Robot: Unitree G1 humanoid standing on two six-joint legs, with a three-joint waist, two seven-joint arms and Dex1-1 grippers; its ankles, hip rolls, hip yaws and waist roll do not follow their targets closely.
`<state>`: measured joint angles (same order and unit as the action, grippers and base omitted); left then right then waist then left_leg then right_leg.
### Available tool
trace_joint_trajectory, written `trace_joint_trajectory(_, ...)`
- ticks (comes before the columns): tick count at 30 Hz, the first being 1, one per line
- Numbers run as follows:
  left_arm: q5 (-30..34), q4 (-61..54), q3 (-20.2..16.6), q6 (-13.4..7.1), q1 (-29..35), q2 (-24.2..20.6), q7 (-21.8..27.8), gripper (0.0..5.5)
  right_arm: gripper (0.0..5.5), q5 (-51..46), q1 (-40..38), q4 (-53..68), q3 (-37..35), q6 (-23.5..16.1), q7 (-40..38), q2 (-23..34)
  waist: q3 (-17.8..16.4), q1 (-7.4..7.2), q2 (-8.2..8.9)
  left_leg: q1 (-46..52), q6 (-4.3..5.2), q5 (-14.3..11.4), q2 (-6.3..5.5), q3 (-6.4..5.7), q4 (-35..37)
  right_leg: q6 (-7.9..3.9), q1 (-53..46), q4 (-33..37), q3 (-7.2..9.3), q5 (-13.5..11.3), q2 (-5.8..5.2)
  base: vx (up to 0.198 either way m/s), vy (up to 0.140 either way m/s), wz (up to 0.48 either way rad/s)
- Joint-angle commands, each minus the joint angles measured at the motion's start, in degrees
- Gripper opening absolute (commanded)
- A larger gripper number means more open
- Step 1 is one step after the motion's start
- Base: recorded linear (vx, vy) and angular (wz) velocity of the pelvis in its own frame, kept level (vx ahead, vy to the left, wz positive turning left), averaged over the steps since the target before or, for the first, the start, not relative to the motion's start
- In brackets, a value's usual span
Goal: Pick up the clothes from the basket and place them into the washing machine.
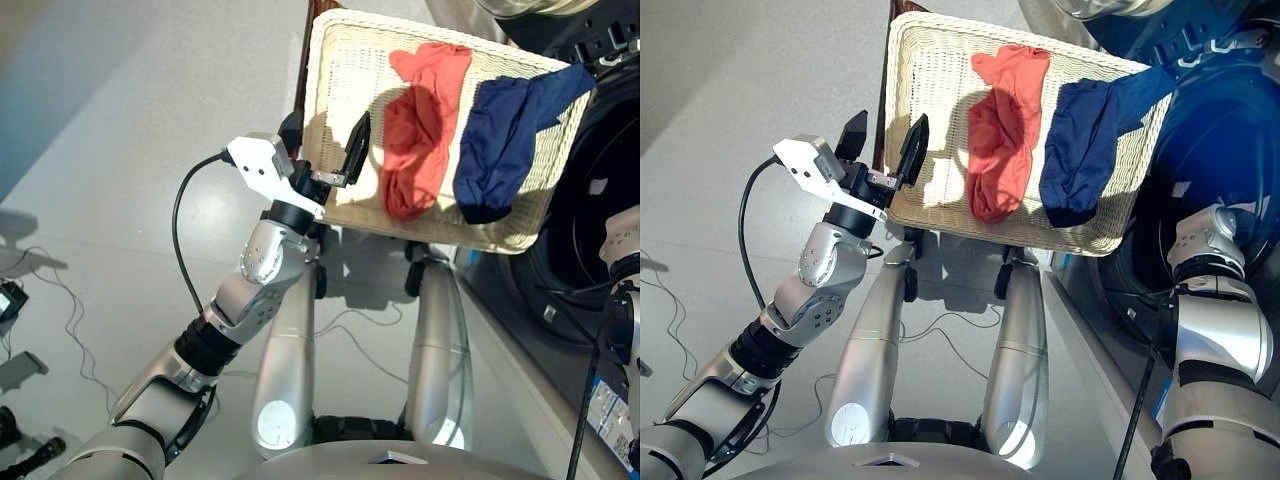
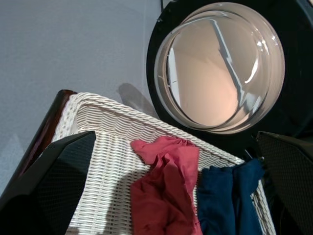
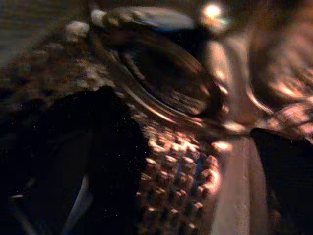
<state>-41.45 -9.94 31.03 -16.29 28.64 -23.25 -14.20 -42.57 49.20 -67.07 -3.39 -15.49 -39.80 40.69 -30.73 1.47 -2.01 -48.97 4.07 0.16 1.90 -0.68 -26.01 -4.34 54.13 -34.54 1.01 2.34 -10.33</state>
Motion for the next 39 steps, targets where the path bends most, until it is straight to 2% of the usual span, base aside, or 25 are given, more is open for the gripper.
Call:
trace_joint_trajectory(1,3.1,-6.6,-3.0,-4.6,-0.5,1.3,0.2,5.50,5.50,5.6,-1.8,7.2,2.0,-6.0,-1.6,-0.4,0.9,-0.29,0.28,2.1,-0.05,-4.7,0.75,2.57,-3.2,-2.61,-4.9,3.1,-1.45,-0.7,1.52,0.000,0.000,0.000)
trace_joint_trajectory(4,3.3,-6.3,-3.1,-4.7,-0.6,1.5,0.3,5.50,5.50,7.4,-3.3,11.2,1.8,-6.8,-2.4,-3.1,0.9,-0.43,0.41,2.6,-0.13,-4.3,0.64,2.62,-2.5,-2.59,-5.3,3.6,-1.49,-1.0,1.61,0.000,0.000,0.000)
trace_joint_trajectory(7,3.5,-5.6,-3.8,-4.8,-1.1,2.4,-0.1,5.50,5.50,11.9,-7.2,20.0,3.1,-7.7,-2.5,-8.5,0.9,-0.73,0.53,3.5,-0.27,-4.8,0.82,2.87,-2.3,-2.58,-6.0,3.7,-1.72,-0.6,1.84,0.000,0.000,0.000)
trace_joint_trajectory(8,3.6,-5.6,-4.0,-4.7,-1.1,2.7,-0.2,5.50,5.50,12.9,-8.0,22.4,3.0,-8.0,-2.7,-9.9,0.9,-0.93,0.58,3.2,-0.36,-4.2,0.76,2.93,-2.0,-2.51,-5.8,4.2,-1.73,-1.3,1.79,0.000,0.000,0.000)
trace_joint_trajectory(15,4.7,-4.9,-4.9,-4.3,-2.6,3.6,-0.6,5.50,5.50,21.3,-15.0,36.9,5.5,-7.1,-2.0,-16.8,0.9,-1.73,1.04,4.1,-0.59,-4.4,0.86,3.48,-1.5,-2.57,-6.4,4.8,-2.03,-1.3,1.78,0.000,0.000,0.000)
trace_joint_trajectory(19,6.0,-3.1,-5.6,-4.0,-2.9,3.4,-0.8,5.50,5.50,27.5,-18.2,43.7,9.0,-4.8,1.1,-17.6,0.9,-2.04,1.32,4.1,-0.75,-3.6,0.90,3.70,-0.8,-2.54,-6.5,5.4,-2.18,-2.0,1.83,0.000,0.000,0.000)
trace_joint_trajectory(21,7.8,-0.9,-5.4,-3.3,-2.9,3.4,-1.4,5.50,5.50,30.3,-19.9,48.3,10.9,-4.5,2.9,-17.3,0.9,-2.31,1.57,4.3,-0.74,-4.0,1.03,3.84,-1.2,-2.57,-6.6,5.2,-2.38,-1.7,1.89,0.000,0.000,0.000)
trace_joint_trajectory(25,16.1,8.3,-3.9,-0.8,-1.5,3.5,-4.2,5.50,5.50,33.0,-21.0,55.4,14.3,-4.4,7.0,-16.4,0.9,-2.86,1.93,4.3,-0.72,-3.8,1.13,3.97,-1.4,-2.66,-6.7,5.1,-2.64,-1.9,1.85,0.000,0.000,0.000)
trace_joint_trajectory(27,19.1,14.1,-2.7,0.5,0.3,5.0,-5.6,5.50,5.50,32.8,-20.8,58.5,15.9,-4.6,9.3,-15.9,0.9,-3.14,2.03,4.2,-0.65,-3.5,1.23,4.04,-1.3,-2.75,-6.6,4.9,-2.64,-2.1,1.80,0.000,0.000,0.000)
trace_joint_trajectory(30,17.5,23.5,-0.8,1.8,4.1,9.1,-7.2,5.50,5.50,30.2,-19.8,62.9,18.5,-5.2,11.6,-16.1,0.9,-3.92,2.44,3.9,-0.47,-3.1,1.42,4.13,-1.5,-2.81,-6.4,4.9,-2.68,-2.5,1.93,0.000,0.000,0.000)
trace_joint_trajectory(31,18.9,26.0,-0.4,2.2,5.9,9.7,-7.4,5.50,5.50,30.3,-19.0,64.3,19.5,-5.3,12.2,-15.7,0.9,-4.28,2.70,3.7,-0.35,-3.0,1.53,4.11,-1.6,-2.80,-6.2,4.9,-2.74,-2.6,2.07,0.000,0.000,0.000)
trace_joint_trajectory(35,19.1,32.8,-0.7,2.6,10.2,11.4,-9.1,5.50,5.50,29.3,-17.6,68.0,23.0,-4.8,14.2,-15.0,0.9,-5.25,3.51,3.6,-0.22,-2.9,1.98,4.72,-1.6,-2.82,-5.6,4.8,-3.21,-3.0,2.59,0.000,0.000,0.000)
trace_joint_trajectory(39,17.0,31.9,-3.0,1.3,10.7,12.1,-11.5,5.50,5.50,31.4,-16.0,67.7,25.4,-2.5,14.5,-14.9,0.9,-5.59,3.72,3.4,-0.05,-2.9,2.17,4.72,-1.8,-2.67,-5.4,4.8,-3.43,-3.2,2.84,0.000,0.000,0.000)
